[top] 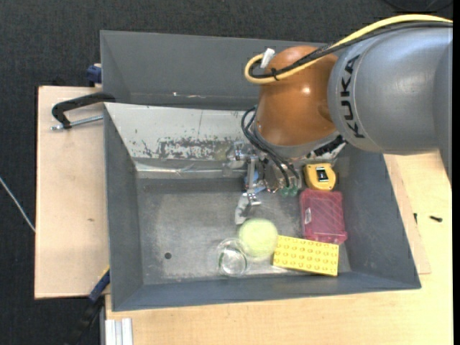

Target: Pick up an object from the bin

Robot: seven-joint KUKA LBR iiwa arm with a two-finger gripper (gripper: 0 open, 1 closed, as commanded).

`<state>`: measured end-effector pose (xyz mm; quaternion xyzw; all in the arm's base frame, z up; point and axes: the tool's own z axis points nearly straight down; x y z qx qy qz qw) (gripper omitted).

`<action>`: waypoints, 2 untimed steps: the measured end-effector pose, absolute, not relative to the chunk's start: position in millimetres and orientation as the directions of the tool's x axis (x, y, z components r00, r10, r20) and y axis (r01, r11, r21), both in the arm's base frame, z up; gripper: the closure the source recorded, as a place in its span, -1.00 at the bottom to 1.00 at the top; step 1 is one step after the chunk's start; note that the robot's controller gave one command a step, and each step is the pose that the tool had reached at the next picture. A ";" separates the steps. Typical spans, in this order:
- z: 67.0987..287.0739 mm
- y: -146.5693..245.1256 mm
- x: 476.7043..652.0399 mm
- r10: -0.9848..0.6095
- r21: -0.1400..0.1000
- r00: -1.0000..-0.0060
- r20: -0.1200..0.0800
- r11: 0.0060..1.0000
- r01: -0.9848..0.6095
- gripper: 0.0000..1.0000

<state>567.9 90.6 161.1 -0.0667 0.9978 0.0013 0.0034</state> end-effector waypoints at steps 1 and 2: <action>129.8 79.2 561.1 -0.358 0.000 -0.934 -0.002 0.934 -0.358 -1.00; 86.9 40.5 535.8 -0.265 0.003 -0.964 -0.006 0.964 -0.265 -1.00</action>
Offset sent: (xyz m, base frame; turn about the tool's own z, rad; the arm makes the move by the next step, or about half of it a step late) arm -0.0428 -0.0664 -0.0894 -0.1172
